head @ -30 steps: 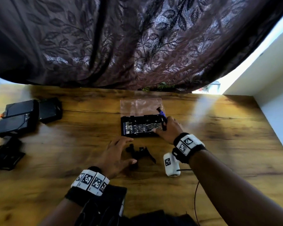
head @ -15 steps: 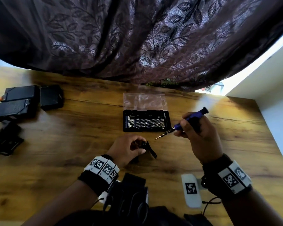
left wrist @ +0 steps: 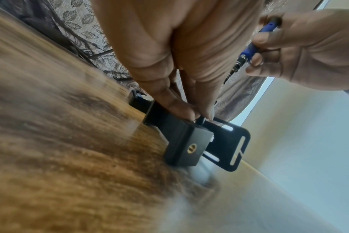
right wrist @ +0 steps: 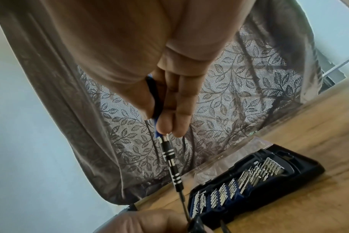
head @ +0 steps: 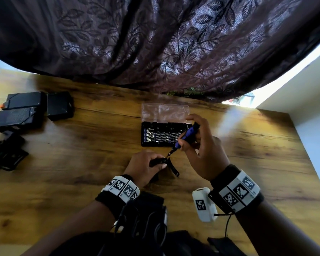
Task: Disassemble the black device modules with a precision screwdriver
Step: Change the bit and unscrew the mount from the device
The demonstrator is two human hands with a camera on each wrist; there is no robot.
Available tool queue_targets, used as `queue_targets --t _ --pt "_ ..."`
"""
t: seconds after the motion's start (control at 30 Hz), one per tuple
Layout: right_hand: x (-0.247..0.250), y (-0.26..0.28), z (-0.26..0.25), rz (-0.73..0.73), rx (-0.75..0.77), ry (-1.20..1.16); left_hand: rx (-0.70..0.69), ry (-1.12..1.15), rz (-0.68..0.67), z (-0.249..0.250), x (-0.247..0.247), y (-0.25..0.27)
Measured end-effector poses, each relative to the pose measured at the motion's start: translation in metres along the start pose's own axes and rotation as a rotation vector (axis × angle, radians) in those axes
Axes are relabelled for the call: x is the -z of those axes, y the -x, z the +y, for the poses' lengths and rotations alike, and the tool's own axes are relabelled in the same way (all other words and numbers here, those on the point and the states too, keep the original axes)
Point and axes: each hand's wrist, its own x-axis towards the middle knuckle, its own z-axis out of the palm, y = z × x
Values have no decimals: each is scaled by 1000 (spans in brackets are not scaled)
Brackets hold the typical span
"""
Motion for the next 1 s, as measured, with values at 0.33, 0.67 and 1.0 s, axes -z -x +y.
queue_targets --t 0.33,0.67,1.0 --pt "-7 0 2 -62 7 111 -16 -2 8 -1 -2 0" --pt "-10 -13 -13 -245 100 229 -45 14 35 -6 -7 -1" --pt "-2 -29 -30 -338 197 320 -52 4 44 -6 -7 -3"
